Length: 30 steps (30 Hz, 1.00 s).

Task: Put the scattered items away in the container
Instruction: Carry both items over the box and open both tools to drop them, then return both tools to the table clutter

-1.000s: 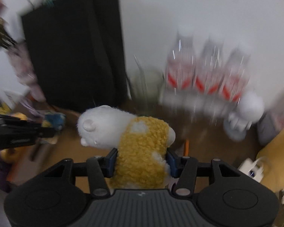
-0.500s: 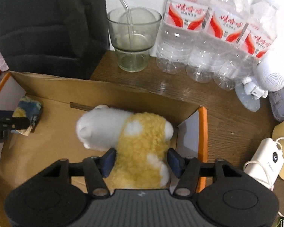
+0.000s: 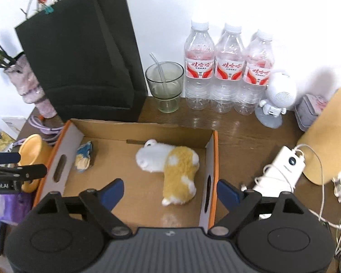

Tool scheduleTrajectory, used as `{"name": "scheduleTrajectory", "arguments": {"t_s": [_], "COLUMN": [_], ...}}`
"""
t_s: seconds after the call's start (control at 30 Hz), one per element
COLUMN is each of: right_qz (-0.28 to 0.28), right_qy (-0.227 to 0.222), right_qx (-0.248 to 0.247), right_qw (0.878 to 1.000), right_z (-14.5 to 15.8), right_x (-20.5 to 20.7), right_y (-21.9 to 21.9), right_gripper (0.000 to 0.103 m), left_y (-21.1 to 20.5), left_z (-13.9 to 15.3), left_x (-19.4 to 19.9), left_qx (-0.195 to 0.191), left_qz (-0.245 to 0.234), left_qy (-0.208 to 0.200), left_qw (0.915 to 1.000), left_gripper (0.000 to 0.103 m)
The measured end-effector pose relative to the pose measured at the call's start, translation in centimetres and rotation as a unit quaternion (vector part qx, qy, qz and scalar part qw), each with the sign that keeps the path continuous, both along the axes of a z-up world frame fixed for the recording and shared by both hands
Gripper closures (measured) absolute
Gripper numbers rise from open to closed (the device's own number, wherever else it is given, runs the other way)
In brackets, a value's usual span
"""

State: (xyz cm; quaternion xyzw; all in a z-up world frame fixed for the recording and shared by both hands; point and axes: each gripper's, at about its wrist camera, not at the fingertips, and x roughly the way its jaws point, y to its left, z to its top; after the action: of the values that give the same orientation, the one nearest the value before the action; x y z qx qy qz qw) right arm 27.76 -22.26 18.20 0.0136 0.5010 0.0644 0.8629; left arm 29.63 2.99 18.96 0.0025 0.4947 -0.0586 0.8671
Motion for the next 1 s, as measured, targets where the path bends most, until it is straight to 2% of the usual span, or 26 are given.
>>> {"name": "scheduleTrajectory", "arguments": {"t_s": [0.07,0.13,0.2,0.23,0.27,0.3,0.37,0.4,0.47,0.57,0.67,0.77,0.87,1.0], "right_qz": [0.006,0.011,0.009,0.003,-0.002,-0.002,0.007,0.009,0.011,0.007,-0.002,-0.008,-0.017,0.0], "right_qy": [-0.004,-0.012,-0.039,-0.066,-0.102,-0.148,-0.235,-0.266,-0.307,-0.318,-0.315,-0.312,-0.307,-0.316], "right_qx": [-0.009,-0.013,-0.002,0.006,0.013,0.021,0.035,0.039,0.041,0.041,0.039,0.04,0.038,0.049], "right_qw": [1.0,1.0,0.999,0.998,0.995,0.989,0.971,0.963,0.951,0.947,0.948,0.949,0.951,0.948], "right_z": [0.8,1.0,1.4,1.4,1.3,0.9,-0.9,-2.0,-4.2,-6.3,-7.1,-7.3,-7.7,-9.0], "right_x": [-1.1,-1.7,-2.8,-3.8,-5.2,-6.9,-10.2,-11.5,-13.4,-14.5,-14.7,-15.3,-18.0,-25.3], "right_y": [0.6,0.9,0.9,0.8,0.8,0.8,1.0,1.0,1.2,1.2,1.3,1.3,1.1,0.6], "right_gripper": [0.015,0.014,0.014,0.014,0.014,0.013,0.008,0.006,0.006,0.006,0.005,0.005,0.005,0.002], "left_y": [-0.3,-0.4,-0.4,-0.5,-0.5,-0.7,-1.1,-1.5,-2.4,-3.8,-4.2,-4.4,-3.5,-1.5], "left_z": [0.7,1.2,1.4,1.3,0.9,0.2,-1.8,-2.8,-4.5,-6.3,-6.7,-7.0,-7.6,-10.1], "left_x": [-1.2,-2.2,-3.7,-4.9,-6.4,-8.3,-11.5,-12.7,-14.5,-16.1,-16.8,-17.4,-19.8,-26.8], "left_qx": [0.004,0.013,0.027,0.03,0.031,0.03,0.024,0.027,0.039,0.065,0.063,0.055,0.056,0.003], "left_qz": [-0.006,-0.003,0.019,0.032,0.047,0.064,0.072,0.061,0.033,0.009,0.003,0.008,0.034,0.029], "left_qy": [-0.009,-0.029,-0.07,-0.103,-0.148,-0.206,-0.295,-0.322,-0.351,-0.375,-0.382,-0.377,-0.355,-0.327], "left_qw": [0.9999,0.9995,0.997,0.9937,0.9874,0.9761,0.9524,0.9443,0.9349,0.9246,0.922,0.9247,0.9327,0.9444], "left_gripper": [0.012,0.007,0.003,0.001,0.0,0.0,0.0,0.0,0.0,0.0,0.0,0.0,0.0,0.0]}}
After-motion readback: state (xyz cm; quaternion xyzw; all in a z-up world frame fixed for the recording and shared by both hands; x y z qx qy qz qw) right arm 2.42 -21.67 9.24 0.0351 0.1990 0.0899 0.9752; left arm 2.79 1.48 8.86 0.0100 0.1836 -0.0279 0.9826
